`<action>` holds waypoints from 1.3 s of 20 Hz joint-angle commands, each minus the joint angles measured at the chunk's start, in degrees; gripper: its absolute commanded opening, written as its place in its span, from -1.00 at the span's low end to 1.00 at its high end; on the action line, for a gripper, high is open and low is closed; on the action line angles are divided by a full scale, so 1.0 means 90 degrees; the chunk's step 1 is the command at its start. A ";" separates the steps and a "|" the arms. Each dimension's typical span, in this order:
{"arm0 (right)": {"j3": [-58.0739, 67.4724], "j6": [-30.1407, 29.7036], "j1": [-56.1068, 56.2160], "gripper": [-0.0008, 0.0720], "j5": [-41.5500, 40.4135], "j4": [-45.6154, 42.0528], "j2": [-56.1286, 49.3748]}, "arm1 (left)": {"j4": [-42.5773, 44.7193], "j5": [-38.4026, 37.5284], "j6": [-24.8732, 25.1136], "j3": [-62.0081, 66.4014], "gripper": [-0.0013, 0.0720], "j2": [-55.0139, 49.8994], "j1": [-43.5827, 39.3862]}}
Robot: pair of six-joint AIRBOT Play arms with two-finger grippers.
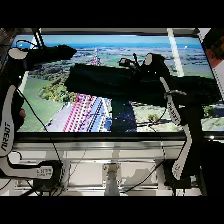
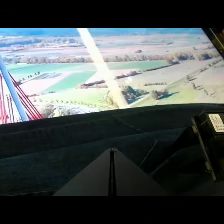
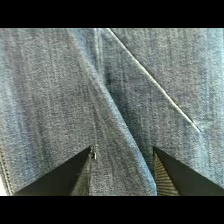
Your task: Fold the clothes and pants, and hang the long-sleeved shirts on hangers.
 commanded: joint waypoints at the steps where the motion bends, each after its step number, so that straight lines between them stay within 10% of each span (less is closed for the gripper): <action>1: -0.0005 0.0000 0.0007 0.21 0.0007 0.0066 -0.0022 | 0.0000 -0.0002 -0.0002 0.0005 -0.91 0.0002 0.0000; 8: -0.0005 -0.0002 0.0007 0.19 -0.0022 0.0141 -0.0155 | 0.0000 0.0000 0.0000 0.0005 -0.91 0.0002 0.0000; 13: -0.0005 0.0015 0.0007 -0.86 -0.0032 0.0061 -0.0153 | 0.0000 0.0000 0.0000 0.0005 -0.91 -0.0002 0.0000; 17: 0.0357 0.0024 -0.0010 -0.86 -0.0950 -0.0364 -0.0119 | 0.0002 0.0000 -0.0002 0.0005 -0.91 -0.0002 0.0000; 22: 0.0391 0.0610 -0.0143 -0.81 -0.5860 -0.0406 -0.0119 | 0.0000 -0.0002 -0.0002 0.0005 -0.91 -0.0002 -0.0002; 24: 0.0384 0.0901 -0.0236 -0.11 -0.6067 -0.0027 -0.0129 | 0.0000 -0.0002 -0.0002 0.0005 -0.91 -0.0002 0.0000; 26: 0.0384 0.0903 -0.0279 0.13 -0.6020 -0.0015 -0.0126 | 0.0000 -0.0002 -0.0002 0.0005 -0.91 -0.0002 -0.0002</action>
